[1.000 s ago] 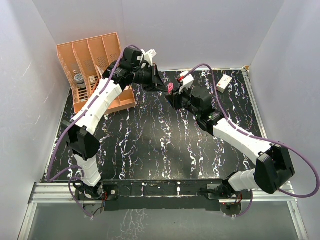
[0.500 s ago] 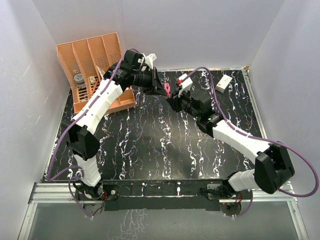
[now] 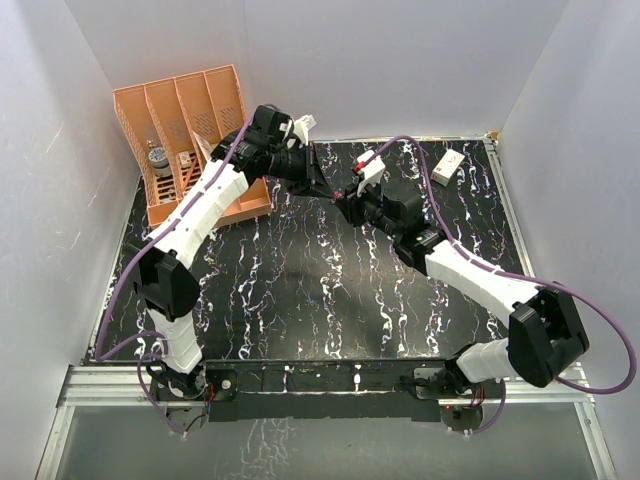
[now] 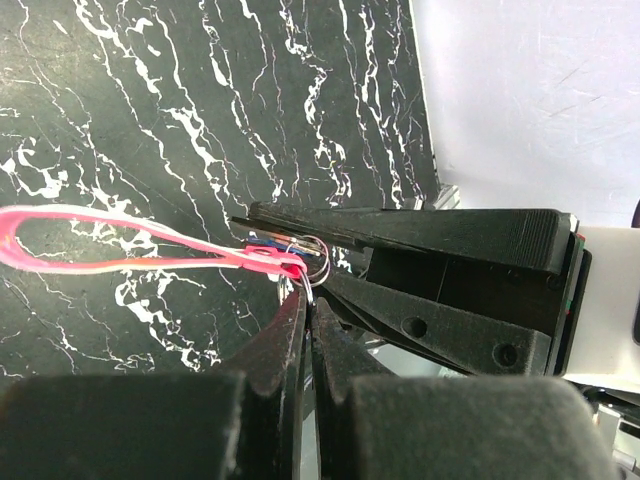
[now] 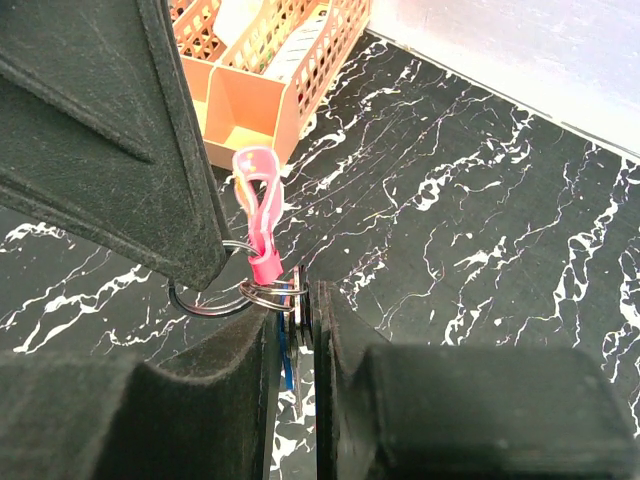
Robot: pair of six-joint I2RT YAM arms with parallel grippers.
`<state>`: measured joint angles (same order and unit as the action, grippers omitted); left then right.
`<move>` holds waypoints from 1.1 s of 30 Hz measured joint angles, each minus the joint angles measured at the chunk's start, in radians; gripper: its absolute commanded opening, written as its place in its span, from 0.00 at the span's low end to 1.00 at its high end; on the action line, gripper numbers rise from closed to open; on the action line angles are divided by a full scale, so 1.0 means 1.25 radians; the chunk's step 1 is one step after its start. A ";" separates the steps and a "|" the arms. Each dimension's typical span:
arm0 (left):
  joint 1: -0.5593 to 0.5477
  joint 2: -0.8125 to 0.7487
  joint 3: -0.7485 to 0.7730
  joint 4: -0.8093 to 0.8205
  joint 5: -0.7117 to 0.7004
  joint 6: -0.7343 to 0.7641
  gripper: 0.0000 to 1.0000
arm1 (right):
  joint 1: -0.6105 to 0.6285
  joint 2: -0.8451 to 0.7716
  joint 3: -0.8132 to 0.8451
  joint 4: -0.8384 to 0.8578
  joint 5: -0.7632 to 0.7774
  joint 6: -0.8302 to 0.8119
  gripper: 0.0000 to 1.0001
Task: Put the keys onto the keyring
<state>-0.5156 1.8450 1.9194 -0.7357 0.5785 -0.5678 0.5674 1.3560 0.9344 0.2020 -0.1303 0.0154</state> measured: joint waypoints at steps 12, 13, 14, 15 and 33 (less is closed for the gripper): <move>-0.022 0.025 0.015 -0.039 -0.038 0.024 0.00 | -0.002 0.025 0.000 -0.005 -0.003 -0.009 0.15; -0.023 0.026 0.015 -0.042 -0.041 0.026 0.00 | -0.002 0.027 0.000 -0.008 -0.003 -0.009 0.16; -0.025 0.027 0.015 -0.044 -0.044 0.027 0.00 | -0.002 0.027 0.000 -0.010 -0.003 -0.009 0.18; -0.026 0.027 0.016 -0.048 -0.047 0.029 0.00 | -0.002 0.027 0.000 -0.010 -0.004 -0.009 0.21; -0.034 0.100 0.094 -0.148 -0.099 0.054 0.00 | -0.017 -0.057 -0.023 -0.022 0.031 -0.010 0.45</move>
<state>-0.5587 1.9697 2.0365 -0.9203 0.4545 -0.5007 0.5461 1.2842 0.9062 0.1749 -0.0914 0.0029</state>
